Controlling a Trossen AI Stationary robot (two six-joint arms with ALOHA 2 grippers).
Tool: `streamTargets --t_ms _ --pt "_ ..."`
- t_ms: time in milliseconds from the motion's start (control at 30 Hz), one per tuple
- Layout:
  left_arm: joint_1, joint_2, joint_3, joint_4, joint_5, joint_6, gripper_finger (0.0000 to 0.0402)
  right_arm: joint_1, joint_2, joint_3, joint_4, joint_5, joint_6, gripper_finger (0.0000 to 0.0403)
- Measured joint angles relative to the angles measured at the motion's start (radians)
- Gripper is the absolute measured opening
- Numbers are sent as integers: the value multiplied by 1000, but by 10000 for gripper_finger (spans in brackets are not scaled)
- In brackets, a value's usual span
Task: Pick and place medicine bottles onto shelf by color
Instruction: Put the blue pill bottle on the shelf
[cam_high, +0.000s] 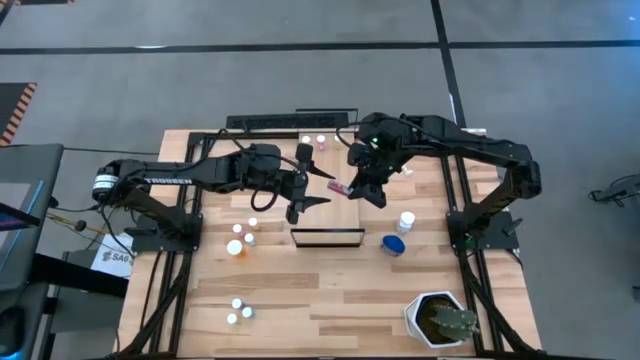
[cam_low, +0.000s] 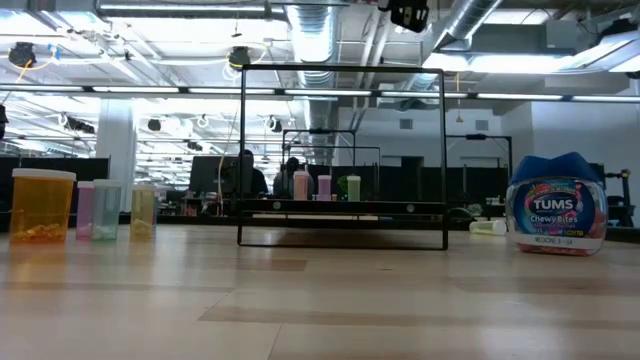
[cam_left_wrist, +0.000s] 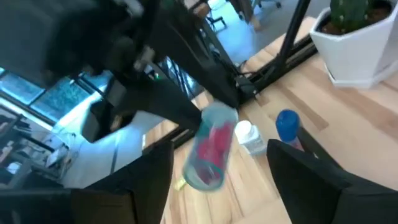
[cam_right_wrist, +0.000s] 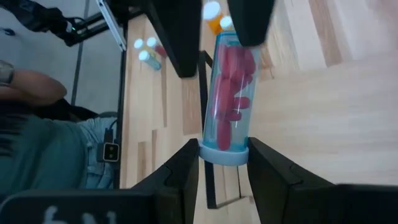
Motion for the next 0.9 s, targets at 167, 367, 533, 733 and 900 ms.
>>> streamTargets --t_ms 167,367,533,733,900 --pt "0 48 1 10 -4 18 251 0 0 0 1 -1 -10 136" --pt "0 51 0 22 -22 23 215 0 0 0 -9 -1 -23 135" --pt "0 47 0 26 -25 7 161 -2 0 0 -10 -1 -26 136" --pt "0 47 0 26 -36 -7 108 -2 0 0 -12 0 -26 136" --pt "0 47 0 27 -35 -24 87 -2 -2 0 -12 0 -28 138"
